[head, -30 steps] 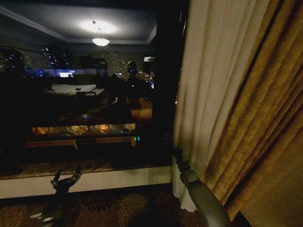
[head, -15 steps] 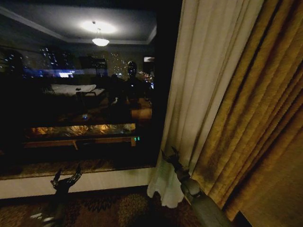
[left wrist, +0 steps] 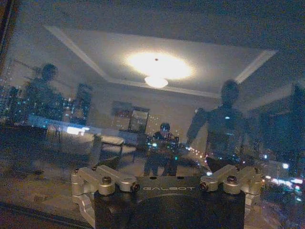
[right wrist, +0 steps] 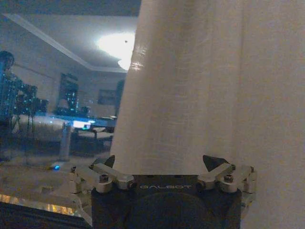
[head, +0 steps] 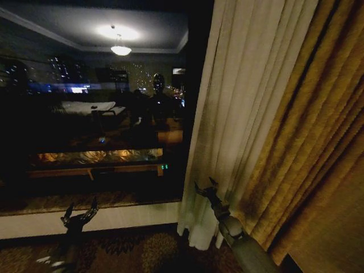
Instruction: Open the curtains by pulling them apart, changing their state from closed to fully open.
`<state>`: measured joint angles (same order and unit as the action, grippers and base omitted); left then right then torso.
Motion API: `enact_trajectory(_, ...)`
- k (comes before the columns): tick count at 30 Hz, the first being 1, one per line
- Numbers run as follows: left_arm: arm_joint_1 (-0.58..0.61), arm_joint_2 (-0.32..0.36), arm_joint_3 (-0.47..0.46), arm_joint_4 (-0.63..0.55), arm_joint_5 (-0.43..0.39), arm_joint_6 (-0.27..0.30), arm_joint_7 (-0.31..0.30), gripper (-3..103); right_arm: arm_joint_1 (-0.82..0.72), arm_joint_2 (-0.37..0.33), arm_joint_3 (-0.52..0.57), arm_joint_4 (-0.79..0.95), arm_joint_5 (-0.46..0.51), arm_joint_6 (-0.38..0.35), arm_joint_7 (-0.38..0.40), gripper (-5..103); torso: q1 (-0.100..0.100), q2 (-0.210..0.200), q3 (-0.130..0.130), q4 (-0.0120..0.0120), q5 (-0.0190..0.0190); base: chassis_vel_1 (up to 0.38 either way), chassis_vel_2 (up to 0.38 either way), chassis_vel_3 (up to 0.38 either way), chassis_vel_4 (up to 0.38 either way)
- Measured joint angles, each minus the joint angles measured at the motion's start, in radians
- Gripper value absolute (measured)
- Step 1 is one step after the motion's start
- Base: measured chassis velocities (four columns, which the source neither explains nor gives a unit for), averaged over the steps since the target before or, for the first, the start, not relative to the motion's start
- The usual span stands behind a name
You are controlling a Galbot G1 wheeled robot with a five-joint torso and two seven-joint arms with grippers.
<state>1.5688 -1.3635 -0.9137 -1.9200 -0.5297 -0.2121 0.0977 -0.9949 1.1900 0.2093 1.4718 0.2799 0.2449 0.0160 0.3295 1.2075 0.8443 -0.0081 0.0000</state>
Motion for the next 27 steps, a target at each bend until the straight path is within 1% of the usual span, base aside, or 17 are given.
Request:
enact_trajectory(11,0.0,0.0,0.0,0.0,0.0,0.0,0.0,100,0.002,0.0,0.0,-0.002,0.0,0.001,0.001,100,0.0,0.0,0.0,-0.0001,0.0,0.0,0.0,0.0,0.0)
enact_trajectory(15,0.0,0.0,0.0,0.0,0.0,0.0,0.0,100,0.002,0.0,0.0,-0.003,0.0,0.001,0.001,100,0.0,0.0,0.0,0.0,0.0,0.071,0.083,-0.079,-0.082)
enact_trajectory(22,0.0,0.0,0.0,0.0,0.0,0.0,0.0,100,0.002,0.0,0.0,-0.003,0.0,0.001,0.001,100,0.0,0.0,0.0,-0.0001,-0.0001,0.172,0.192,-0.17,-0.177)
enact_trajectory(27,0.0,0.0,0.0,0.0,0.0,0.0,0.0,100,0.003,0.001,0.0,-0.004,0.0,0.001,0.001,100,0.0,0.0,0.0,0.0002,-0.0002,0.27,0.275,-0.255,-0.256)
